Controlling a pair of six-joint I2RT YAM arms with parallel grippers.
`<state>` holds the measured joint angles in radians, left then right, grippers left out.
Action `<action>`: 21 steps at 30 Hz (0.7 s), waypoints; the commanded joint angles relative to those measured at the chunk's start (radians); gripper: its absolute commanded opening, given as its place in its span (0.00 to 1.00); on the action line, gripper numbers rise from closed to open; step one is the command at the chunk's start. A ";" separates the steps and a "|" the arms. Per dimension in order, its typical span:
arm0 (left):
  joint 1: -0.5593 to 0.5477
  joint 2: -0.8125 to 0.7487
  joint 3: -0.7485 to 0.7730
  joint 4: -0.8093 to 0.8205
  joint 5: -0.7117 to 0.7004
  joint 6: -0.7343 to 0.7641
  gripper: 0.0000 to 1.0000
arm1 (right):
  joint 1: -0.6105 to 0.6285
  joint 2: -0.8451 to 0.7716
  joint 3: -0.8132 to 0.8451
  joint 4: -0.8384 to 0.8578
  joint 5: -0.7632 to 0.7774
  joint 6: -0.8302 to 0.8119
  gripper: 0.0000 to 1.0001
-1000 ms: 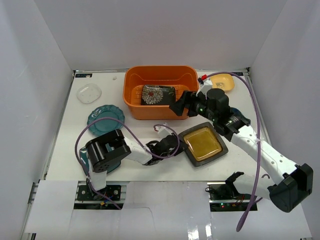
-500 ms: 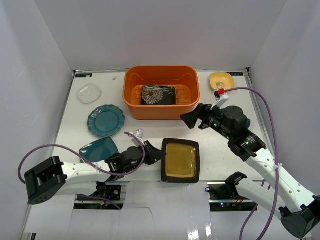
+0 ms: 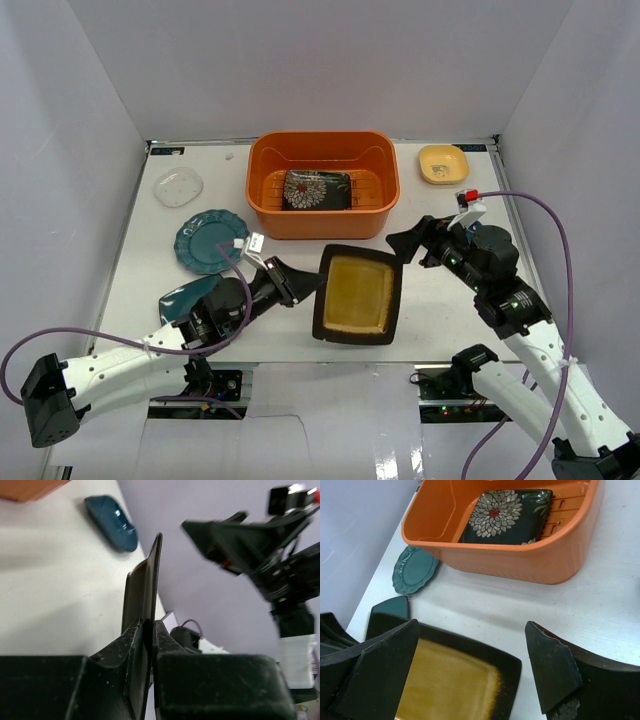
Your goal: Place the plates into the plastic bin on the countertop
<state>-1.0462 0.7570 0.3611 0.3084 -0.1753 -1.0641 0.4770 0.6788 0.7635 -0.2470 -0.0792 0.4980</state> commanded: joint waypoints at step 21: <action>0.747 0.818 0.885 0.333 0.525 -0.256 0.00 | -0.038 -0.079 0.025 -0.149 -0.039 -0.052 0.93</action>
<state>-0.3416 1.5539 1.1099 0.5034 0.2966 -1.2152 0.4442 0.5823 0.7956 -0.4164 -0.0856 0.4736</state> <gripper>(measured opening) 0.207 0.924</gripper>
